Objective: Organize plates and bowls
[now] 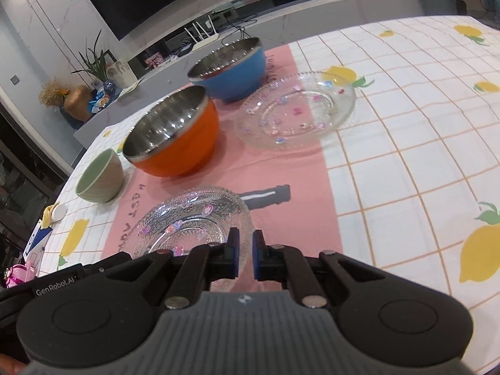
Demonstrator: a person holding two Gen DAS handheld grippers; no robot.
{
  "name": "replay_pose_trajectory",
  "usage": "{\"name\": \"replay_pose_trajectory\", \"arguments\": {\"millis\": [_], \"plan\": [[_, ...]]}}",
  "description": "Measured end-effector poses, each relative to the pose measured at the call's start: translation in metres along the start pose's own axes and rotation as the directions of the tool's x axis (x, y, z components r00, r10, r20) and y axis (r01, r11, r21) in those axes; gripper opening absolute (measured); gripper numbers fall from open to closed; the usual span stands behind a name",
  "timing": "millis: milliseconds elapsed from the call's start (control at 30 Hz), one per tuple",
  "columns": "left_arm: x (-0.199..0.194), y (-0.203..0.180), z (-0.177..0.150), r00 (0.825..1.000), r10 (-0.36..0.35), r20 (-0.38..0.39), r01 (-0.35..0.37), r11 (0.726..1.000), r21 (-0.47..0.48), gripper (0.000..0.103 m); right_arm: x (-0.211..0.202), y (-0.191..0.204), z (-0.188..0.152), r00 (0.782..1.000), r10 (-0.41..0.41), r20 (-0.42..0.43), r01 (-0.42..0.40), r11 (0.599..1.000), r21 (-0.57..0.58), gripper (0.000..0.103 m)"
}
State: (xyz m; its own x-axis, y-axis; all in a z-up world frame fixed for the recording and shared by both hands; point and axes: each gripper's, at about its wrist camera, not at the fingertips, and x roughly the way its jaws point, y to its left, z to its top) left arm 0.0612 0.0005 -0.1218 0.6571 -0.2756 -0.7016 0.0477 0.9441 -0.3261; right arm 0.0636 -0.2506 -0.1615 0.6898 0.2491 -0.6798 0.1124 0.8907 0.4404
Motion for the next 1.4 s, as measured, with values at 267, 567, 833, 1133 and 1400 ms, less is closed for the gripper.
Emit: {"name": "replay_pose_trajectory", "arguments": {"millis": [267,567,833,1133,1400], "plan": [[0.006,0.001,0.001,0.999,0.046,-0.007,-0.046,0.999,0.011,0.013,0.006,0.002,-0.002,1.0,0.013,-0.008,-0.013,1.0,-0.012,0.005],[0.006,0.002,-0.001,0.999,0.035,-0.028,-0.035,0.999,0.003,0.031,0.006,0.006,-0.002,1.0,0.003,-0.011,-0.003,0.999,-0.035,0.015],[-0.023,-0.007,0.005,0.993,0.081,0.087,-0.083,0.996,0.03,0.05,-0.019,0.005,0.007,0.998,-0.012,0.06,0.015,0.999,-0.046,0.046],[-0.043,-0.042,0.013,0.991,-0.021,0.136,0.013,0.998,0.059,0.054,-0.05,-0.004,0.014,0.992,-0.018,0.123,0.021,1.0,-0.02,0.052],[-0.033,-0.067,0.018,0.991,-0.087,0.101,0.084,0.996,0.035,0.055,-0.073,-0.017,0.025,0.979,-0.041,0.2,0.033,0.999,0.042,0.059]]}}
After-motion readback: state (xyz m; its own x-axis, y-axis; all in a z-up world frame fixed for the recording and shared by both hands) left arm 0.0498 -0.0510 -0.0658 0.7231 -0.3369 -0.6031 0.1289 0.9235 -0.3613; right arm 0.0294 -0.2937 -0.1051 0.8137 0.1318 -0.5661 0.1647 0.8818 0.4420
